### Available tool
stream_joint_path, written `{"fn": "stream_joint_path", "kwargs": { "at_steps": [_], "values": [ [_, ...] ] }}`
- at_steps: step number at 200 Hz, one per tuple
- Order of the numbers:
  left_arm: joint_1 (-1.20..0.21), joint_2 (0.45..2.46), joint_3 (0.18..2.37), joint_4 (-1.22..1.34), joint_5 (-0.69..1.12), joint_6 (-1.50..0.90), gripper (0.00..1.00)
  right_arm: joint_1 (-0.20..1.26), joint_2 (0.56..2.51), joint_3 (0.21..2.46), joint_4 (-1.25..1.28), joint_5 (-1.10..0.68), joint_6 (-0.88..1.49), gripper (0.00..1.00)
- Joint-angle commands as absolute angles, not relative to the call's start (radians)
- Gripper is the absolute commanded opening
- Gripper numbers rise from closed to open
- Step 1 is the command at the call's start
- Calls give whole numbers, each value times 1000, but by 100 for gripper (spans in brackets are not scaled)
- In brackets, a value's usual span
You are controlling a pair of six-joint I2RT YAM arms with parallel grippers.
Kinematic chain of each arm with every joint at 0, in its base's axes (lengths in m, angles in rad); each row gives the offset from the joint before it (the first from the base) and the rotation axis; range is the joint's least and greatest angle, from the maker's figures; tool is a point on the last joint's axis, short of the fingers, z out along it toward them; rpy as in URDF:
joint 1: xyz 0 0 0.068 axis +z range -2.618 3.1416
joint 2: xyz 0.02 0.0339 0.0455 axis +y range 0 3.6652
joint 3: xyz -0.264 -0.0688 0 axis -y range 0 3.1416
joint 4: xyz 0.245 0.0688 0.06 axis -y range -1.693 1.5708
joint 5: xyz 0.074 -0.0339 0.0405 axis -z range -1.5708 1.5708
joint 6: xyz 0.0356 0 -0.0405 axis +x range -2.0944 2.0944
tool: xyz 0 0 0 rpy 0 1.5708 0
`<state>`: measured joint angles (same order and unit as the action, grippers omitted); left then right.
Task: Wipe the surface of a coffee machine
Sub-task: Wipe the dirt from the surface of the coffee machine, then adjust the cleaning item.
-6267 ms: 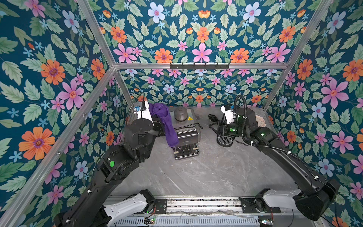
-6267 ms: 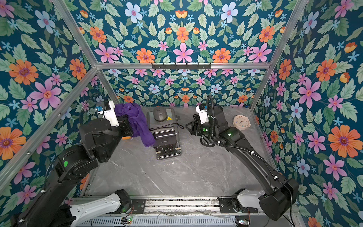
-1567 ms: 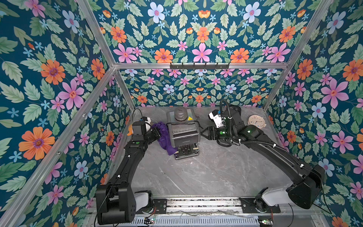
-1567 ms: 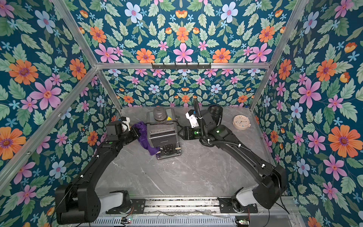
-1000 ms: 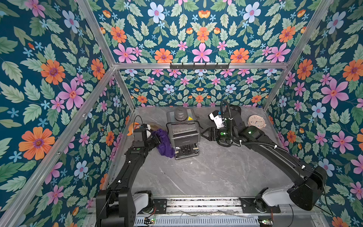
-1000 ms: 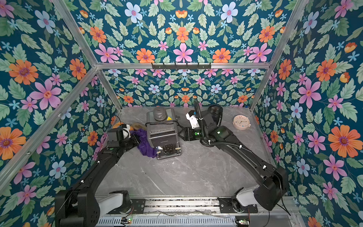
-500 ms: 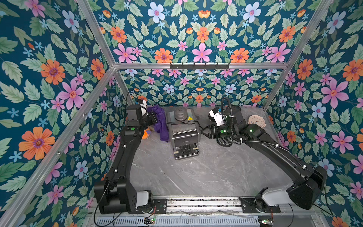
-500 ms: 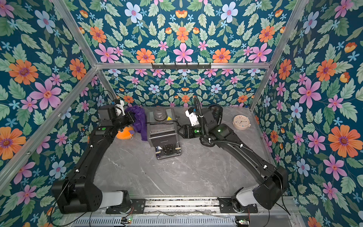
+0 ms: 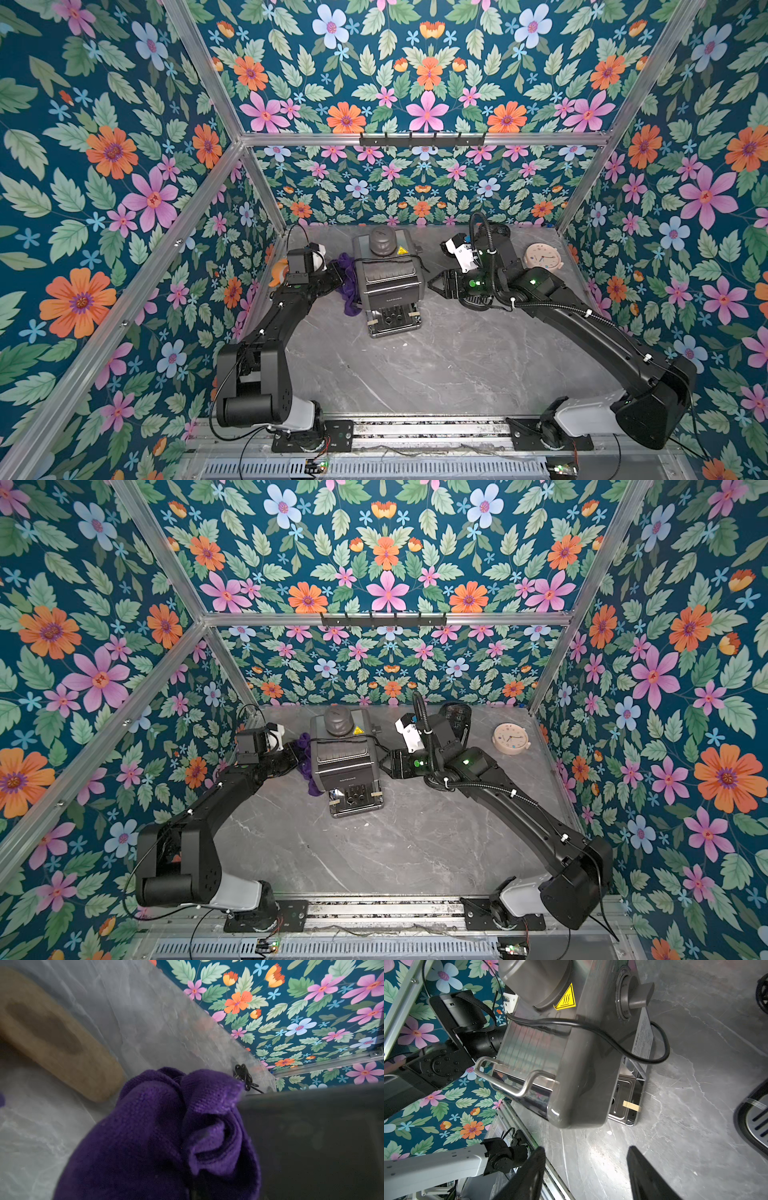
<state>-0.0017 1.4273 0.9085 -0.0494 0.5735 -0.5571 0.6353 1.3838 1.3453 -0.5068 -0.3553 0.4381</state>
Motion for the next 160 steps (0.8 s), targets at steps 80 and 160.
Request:
{"fn": "stream_joint_path", "kwargs": {
  "at_steps": [80, 160],
  "values": [
    [11, 1272, 1252, -291, 488, -477, 0, 636, 1376, 1368, -498, -360, 442, 64],
    [-131, 1170, 1488, -217, 872, -478, 0, 637, 1273, 1444, -272, -527, 312, 77]
  ]
}}
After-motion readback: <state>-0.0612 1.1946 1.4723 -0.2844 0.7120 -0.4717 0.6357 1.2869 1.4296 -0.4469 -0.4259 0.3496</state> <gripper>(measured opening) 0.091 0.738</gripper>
